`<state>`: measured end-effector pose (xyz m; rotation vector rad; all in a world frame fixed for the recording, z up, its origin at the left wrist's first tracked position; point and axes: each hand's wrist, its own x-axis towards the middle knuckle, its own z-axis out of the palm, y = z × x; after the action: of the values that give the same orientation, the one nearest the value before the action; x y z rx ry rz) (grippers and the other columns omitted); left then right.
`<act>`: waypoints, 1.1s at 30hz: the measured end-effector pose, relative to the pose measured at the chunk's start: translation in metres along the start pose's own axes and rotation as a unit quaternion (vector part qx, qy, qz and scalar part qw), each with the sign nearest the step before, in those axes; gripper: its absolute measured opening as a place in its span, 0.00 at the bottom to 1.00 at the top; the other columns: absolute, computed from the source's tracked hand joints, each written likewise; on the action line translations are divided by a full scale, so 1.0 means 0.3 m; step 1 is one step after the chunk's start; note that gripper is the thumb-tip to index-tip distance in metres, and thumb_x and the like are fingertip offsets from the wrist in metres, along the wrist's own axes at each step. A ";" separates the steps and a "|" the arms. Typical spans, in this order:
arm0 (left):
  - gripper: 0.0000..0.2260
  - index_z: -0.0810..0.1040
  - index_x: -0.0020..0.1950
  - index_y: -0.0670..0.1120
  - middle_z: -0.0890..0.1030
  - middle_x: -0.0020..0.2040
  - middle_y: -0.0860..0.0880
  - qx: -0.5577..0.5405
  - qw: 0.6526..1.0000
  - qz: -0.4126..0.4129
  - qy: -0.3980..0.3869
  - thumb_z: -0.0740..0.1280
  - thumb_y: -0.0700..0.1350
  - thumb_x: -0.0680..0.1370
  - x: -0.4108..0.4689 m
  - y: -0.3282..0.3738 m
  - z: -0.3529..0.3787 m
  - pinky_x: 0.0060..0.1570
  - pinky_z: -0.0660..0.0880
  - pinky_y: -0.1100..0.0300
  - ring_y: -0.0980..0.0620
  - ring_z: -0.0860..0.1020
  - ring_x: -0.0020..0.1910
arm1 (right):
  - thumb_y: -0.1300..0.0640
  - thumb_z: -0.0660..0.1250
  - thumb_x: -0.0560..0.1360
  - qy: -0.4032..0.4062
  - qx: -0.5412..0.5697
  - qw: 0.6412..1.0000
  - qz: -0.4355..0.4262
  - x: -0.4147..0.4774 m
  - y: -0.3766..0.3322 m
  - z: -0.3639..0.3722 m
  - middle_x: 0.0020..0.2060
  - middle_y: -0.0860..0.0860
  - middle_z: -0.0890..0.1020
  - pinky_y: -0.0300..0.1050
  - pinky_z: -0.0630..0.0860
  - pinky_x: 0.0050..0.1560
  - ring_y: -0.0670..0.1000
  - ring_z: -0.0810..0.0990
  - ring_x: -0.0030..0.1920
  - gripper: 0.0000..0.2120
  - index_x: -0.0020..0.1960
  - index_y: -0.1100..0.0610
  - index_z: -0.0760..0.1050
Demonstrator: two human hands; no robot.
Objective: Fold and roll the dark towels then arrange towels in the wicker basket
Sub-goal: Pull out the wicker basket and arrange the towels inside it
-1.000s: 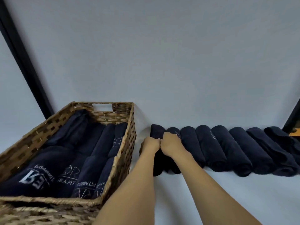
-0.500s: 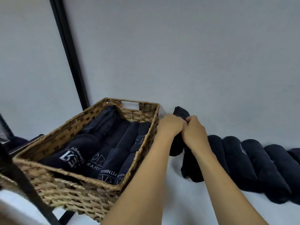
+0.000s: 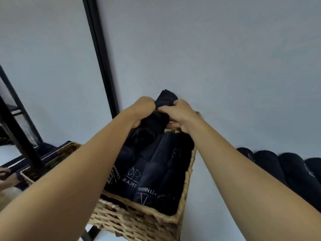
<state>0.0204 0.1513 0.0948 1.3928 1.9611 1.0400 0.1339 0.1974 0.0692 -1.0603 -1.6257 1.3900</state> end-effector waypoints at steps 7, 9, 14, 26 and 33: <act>0.17 0.75 0.62 0.41 0.80 0.50 0.41 0.021 0.998 -0.025 -0.047 0.56 0.33 0.76 0.120 -0.206 0.038 0.34 0.71 0.61 0.48 0.77 0.40 | 0.64 0.71 0.76 -0.081 -0.148 0.978 0.123 0.123 0.057 0.082 0.63 0.61 0.74 0.57 0.81 0.52 0.60 0.79 0.56 0.29 0.72 0.64 0.62; 0.23 0.66 0.73 0.42 0.76 0.63 0.40 0.066 0.994 -0.032 -0.076 0.56 0.35 0.78 0.147 -0.250 0.059 0.45 0.73 0.59 0.43 0.78 0.54 | 0.64 0.71 0.75 -0.085 -0.189 0.969 0.131 0.158 0.071 0.089 0.69 0.62 0.68 0.57 0.82 0.51 0.61 0.79 0.56 0.35 0.76 0.63 0.55; 0.24 0.60 0.76 0.41 0.67 0.73 0.41 0.172 0.979 -0.011 -0.110 0.56 0.35 0.79 0.168 -0.297 0.074 0.64 0.71 0.53 0.42 0.71 0.68 | 0.60 0.64 0.80 -0.129 -0.269 0.936 0.188 0.221 0.116 0.118 0.75 0.63 0.61 0.55 0.82 0.50 0.60 0.83 0.53 0.24 0.73 0.64 0.62; 0.21 0.73 0.46 0.44 0.75 0.52 0.45 0.481 0.856 0.125 -0.142 0.74 0.59 0.70 0.117 -0.211 0.030 0.52 0.71 0.50 0.46 0.71 0.49 | 0.67 0.69 0.75 -0.138 -0.332 0.921 0.152 0.345 0.141 0.144 0.45 0.60 0.78 0.56 0.83 0.47 0.58 0.84 0.38 0.11 0.56 0.65 0.73; 0.25 0.72 0.65 0.39 0.73 0.63 0.42 0.557 0.802 0.128 -0.176 0.76 0.40 0.71 0.114 -0.228 0.081 0.52 0.77 0.52 0.41 0.77 0.57 | 0.51 0.62 0.80 -0.141 -0.381 0.907 0.113 0.376 0.193 0.131 0.57 0.64 0.77 0.55 0.83 0.41 0.56 0.81 0.33 0.26 0.73 0.55 0.55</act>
<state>-0.0099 0.1784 0.0256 2.2483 2.1444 -0.4797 0.0615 0.2907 0.0084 -1.5764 -2.4286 1.0805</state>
